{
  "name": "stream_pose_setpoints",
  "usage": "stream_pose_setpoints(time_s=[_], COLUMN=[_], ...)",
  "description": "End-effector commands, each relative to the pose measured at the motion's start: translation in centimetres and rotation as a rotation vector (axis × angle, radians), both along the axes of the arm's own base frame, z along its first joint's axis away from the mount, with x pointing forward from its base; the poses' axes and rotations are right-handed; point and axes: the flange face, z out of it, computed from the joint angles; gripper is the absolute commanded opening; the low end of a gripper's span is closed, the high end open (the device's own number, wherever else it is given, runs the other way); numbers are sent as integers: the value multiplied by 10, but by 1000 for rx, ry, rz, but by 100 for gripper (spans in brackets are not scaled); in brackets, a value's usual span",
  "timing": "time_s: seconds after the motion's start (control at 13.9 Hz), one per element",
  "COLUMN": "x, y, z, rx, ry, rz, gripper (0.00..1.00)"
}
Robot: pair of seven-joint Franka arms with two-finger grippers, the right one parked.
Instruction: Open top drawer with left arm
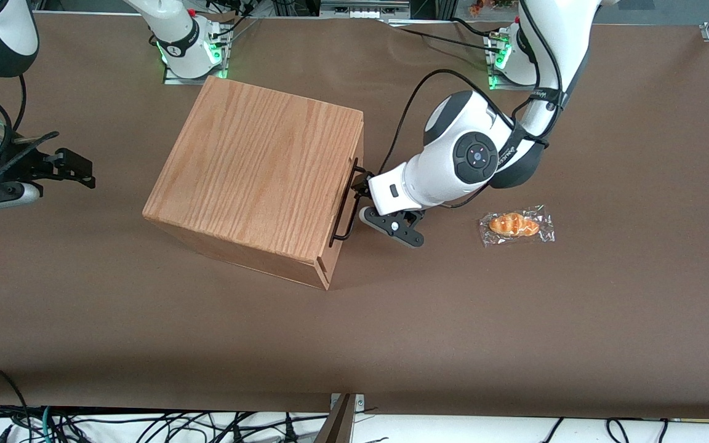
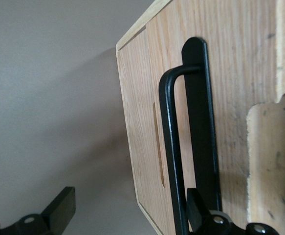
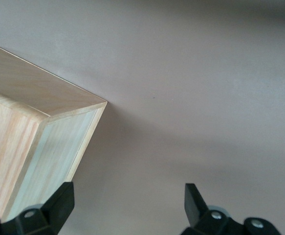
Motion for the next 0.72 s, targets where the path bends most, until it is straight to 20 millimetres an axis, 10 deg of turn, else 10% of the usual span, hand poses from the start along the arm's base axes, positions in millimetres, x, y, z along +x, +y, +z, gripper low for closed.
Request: stream_pose_setpoints(time_s=[0.0, 0.65], x=[4, 4], y=[-7, -4], z=[-2, -5], rx=[-17, 74], ry=[8, -62], rz=[8, -50], gripper=[100, 100])
